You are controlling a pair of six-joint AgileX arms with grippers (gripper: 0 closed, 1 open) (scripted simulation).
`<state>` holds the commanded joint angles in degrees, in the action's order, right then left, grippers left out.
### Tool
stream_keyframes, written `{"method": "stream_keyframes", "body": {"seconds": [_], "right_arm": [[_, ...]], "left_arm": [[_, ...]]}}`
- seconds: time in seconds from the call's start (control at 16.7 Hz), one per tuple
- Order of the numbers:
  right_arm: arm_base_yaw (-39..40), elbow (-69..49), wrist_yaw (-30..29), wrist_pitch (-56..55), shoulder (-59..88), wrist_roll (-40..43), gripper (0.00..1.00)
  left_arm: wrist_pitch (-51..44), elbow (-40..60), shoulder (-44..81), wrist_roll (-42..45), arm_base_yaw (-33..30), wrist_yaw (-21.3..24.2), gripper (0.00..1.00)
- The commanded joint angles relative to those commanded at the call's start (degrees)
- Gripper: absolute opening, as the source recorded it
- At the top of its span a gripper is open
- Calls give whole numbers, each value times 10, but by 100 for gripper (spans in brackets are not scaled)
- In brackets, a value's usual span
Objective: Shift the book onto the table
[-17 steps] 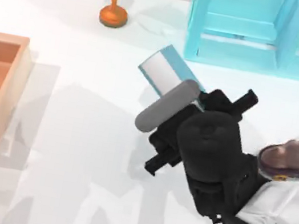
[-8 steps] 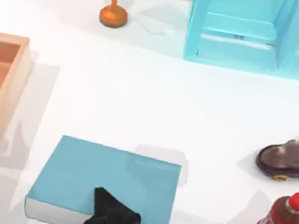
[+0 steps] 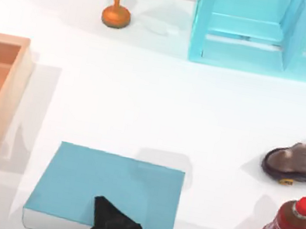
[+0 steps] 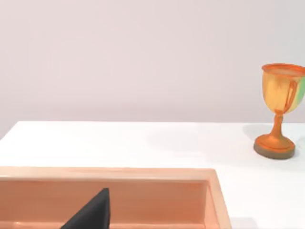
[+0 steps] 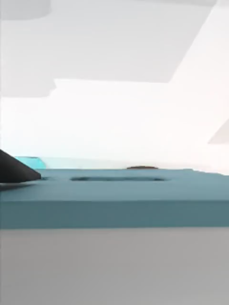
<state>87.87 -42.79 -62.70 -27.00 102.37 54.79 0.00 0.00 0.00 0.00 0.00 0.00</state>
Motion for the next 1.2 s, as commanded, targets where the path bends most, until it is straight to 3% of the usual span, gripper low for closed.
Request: {"method": "stream_keyframes", "body": {"seconds": [0.96,1.2], "right_arm": [[1,20,-1,-76,63,-4,0],[1,20,-1,-76,63,-4,30]], "left_arm": [[0,0,0,0,0,0,100],[0,0,0,0,0,0,100]]}}
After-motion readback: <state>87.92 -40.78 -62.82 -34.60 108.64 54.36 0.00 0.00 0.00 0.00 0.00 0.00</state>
